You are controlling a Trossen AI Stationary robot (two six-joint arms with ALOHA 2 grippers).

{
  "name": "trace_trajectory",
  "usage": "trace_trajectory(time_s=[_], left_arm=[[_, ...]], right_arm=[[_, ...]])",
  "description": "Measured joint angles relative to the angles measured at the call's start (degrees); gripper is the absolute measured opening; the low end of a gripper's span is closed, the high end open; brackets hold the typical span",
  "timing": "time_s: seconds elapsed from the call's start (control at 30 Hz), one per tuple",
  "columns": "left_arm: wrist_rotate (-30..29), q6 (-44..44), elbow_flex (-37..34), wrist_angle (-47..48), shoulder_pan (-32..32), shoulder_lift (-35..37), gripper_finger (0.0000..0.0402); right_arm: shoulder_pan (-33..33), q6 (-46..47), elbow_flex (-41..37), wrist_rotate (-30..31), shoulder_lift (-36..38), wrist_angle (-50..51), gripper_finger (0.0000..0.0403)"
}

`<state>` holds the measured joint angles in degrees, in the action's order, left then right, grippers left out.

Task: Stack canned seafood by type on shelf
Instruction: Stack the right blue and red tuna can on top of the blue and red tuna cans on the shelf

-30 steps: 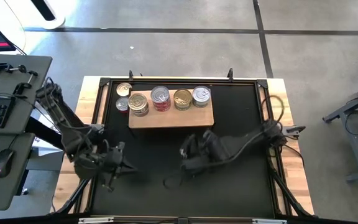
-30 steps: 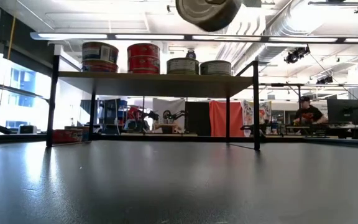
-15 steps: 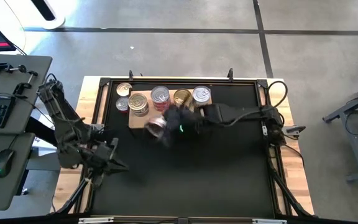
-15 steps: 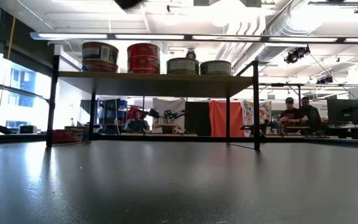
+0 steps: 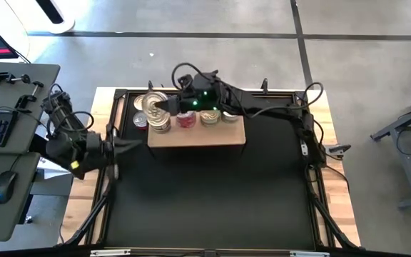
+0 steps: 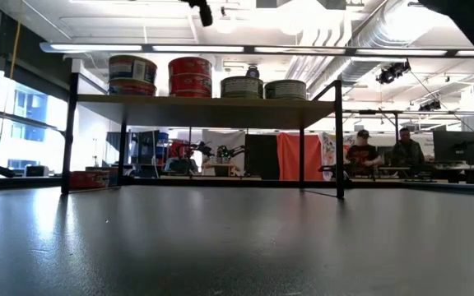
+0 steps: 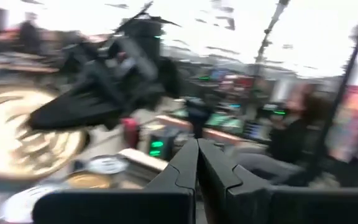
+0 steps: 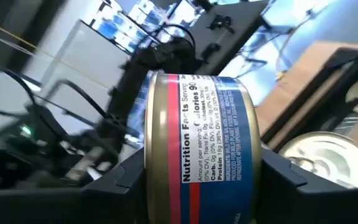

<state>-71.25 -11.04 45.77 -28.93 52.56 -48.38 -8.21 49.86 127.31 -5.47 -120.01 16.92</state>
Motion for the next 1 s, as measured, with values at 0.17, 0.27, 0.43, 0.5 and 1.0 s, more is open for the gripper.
trace_trajectory(time_s=[0.17, 0.27, 0.43, 0.5, 1.0], left_arm=[[-7.2, 3.3, 0.0, -1.0, -3.8, -0.7, 0.0000], [-12.9, 4.4, 0.0, -0.9, -6.5, -1.2, 0.0000], [-18.5, 1.6, 0.0, -1.0, -12.3, -1.1, 0.0000], [-17.8, -0.4, 0.0, -0.8, -14.8, -0.4, 0.0000], [-5.2, 0.3, 0.0, 8.3, -20.1, 4.7, 0.0000]], right_arm=[[-1.7, 8.1, 0.0, -6.2, -1.7, -0.3, 0.0172], [-2.3, 8.8, 0.0, -7.2, -3.0, 2.2, 0.0184], [-2.5, 11.1, 0.0, -6.9, -5.3, 3.3, 0.0200], [-2.5, 12.4, 0.0, -6.6, -6.2, 1.8, 0.0197], [-2.4, 15.9, 0.1, 2.0, -7.2, -1.0, 0.0195]])
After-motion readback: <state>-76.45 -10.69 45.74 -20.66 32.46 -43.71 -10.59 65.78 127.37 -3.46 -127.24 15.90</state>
